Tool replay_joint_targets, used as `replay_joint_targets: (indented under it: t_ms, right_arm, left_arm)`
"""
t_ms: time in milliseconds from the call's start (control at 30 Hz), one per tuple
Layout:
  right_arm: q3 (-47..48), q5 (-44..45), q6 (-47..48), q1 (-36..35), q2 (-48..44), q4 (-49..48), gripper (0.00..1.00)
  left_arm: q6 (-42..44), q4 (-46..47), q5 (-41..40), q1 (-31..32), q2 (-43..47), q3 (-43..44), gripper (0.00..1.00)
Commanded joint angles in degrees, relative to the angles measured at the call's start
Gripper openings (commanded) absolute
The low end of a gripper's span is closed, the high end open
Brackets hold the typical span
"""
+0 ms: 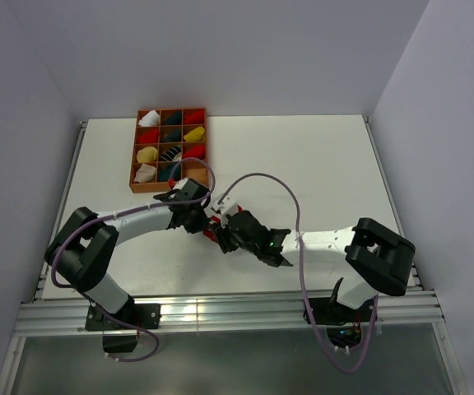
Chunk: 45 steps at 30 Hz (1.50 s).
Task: Roll the socks
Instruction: Roll the sock at the center of the board.
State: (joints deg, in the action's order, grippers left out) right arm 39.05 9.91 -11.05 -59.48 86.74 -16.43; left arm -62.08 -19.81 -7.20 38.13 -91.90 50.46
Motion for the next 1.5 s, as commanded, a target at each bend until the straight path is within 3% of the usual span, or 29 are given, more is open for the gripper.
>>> replay_joint_targets:
  t_ms: [0,400,533,667,733,767,833,933,1167,1333,1467]
  right_arm:
    - [0.9,9.4,6.4,-4.1,1.9,-5.5,0.54]
    - [6.7,18.2,12.1,-9.2,15.3,-7.1,0.55]
    - [7.5,19.6,12.7,-9.2,18.2,-6.5,0.51]
    - [8.5,19.9,12.5,-9.2,21.0,-5.2,0.38]
    - [8.9,20.1,12.3,-9.1,22.2,-4.5,0.23]
    - [8.9,20.0,12.1,-8.9,22.4,-4.1,0.10]
    - [9.0,19.1,11.7,-8.8,22.2,-2.7,0.00]
    - [8.9,14.3,11.1,-7.8,20.1,0.4,0.00]
    - [7.9,3.8,6.0,-4.5,14.9,6.0,0.00]
    - [8.3,-1.1,4.7,-3.4,12.9,9.5,0.00]
    - [9.2,-11.4,3.3,-1.3,12.3,11.4,0.00]
  left_arm:
    - [2.2,-4.5,0.8,0.4,-1.1,1.2,0.01]
    - [2.9,-4.0,2.5,0.4,-1.4,1.4,0.01]
    - [3.0,-3.7,3.1,0.4,-1.5,1.3,0.01]
    - [3.5,-3.0,4.0,0.4,-1.4,1.0,0.01]
    - [3.7,-2.5,4.4,0.4,-1.3,1.0,0.01]
    - [3.8,-2.3,4.7,0.3,-1.1,1.0,0.01]
    - [4.0,-2.1,4.7,0.3,-0.8,1.0,0.02]
    - [3.6,-1.9,4.5,0.0,0.4,1.1,0.11]
    - [2.0,-0.2,2.5,-3.4,8.5,-0.7,0.46]
    - [1.0,0.2,1.8,-6.7,12.0,-2.9,0.56]
    - [0.5,1.4,1.1,-9.0,16.2,-5.1,0.66]
